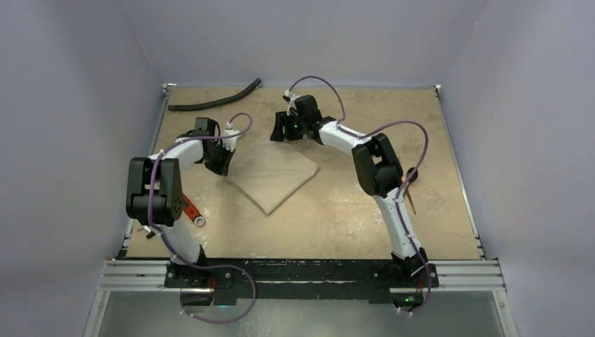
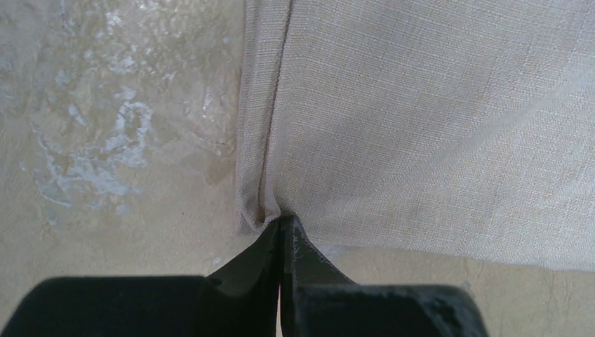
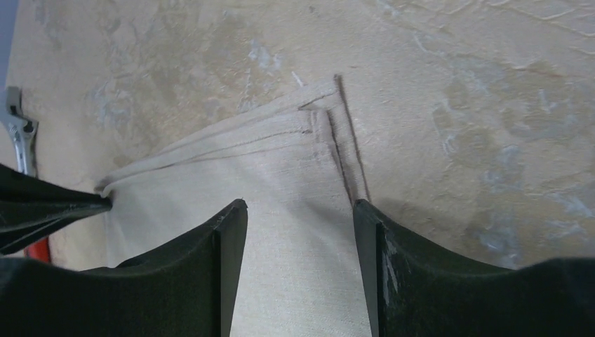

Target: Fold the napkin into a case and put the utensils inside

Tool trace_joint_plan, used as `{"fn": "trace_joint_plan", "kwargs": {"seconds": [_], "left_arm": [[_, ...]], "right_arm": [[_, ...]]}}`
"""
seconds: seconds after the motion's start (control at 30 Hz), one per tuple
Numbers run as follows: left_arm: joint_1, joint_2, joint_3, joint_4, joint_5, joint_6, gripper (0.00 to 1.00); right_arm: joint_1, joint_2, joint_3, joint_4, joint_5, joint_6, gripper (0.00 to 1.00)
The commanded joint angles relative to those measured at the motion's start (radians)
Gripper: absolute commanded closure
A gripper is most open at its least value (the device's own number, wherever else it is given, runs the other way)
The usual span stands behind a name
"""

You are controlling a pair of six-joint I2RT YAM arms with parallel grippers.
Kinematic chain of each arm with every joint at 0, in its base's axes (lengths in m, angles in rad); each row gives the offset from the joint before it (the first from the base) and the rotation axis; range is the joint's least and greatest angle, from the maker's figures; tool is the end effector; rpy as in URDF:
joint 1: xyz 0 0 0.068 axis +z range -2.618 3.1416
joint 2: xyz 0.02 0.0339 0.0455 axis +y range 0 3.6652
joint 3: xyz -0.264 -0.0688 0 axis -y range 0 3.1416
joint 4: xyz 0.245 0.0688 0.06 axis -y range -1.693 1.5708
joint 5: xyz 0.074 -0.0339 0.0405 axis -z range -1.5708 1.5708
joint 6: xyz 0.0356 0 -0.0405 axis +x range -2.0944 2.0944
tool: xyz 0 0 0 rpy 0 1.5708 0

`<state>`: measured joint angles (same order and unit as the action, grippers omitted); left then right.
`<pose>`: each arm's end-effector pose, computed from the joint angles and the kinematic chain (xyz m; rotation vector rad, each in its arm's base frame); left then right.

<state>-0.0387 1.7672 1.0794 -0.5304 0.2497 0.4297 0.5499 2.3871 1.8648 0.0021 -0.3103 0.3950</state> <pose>0.3358 -0.0218 0.1614 0.6951 2.6497 -0.2424 0.4617 0.2958 0.1705 -0.3661 2.1605 0.8796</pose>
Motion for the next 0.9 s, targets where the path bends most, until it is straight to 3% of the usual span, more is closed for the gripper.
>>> {"fn": "trace_joint_plan", "kwargs": {"seconds": [0.0, 0.37, 0.57, 0.87], "left_arm": [[0.023, 0.008, -0.028, 0.032, -0.017, 0.012, 1.00], [0.024, 0.003, -0.041, 0.029, -0.011, 0.026, 1.00], [0.024, -0.005, -0.042, 0.017, -0.004, 0.030, 1.00], [0.024, -0.008, -0.043, 0.010, 0.002, 0.034, 1.00]], "right_arm": [[0.001, -0.006, 0.043, 0.021, -0.067, -0.020, 0.40], [0.002, 0.055, 0.126, -0.001, -0.077, -0.018, 0.58], [0.001, 0.059, 0.141, -0.035, -0.063, -0.037, 0.52], [0.001, 0.092, 0.172, -0.053, -0.033, -0.068, 0.52]]}}
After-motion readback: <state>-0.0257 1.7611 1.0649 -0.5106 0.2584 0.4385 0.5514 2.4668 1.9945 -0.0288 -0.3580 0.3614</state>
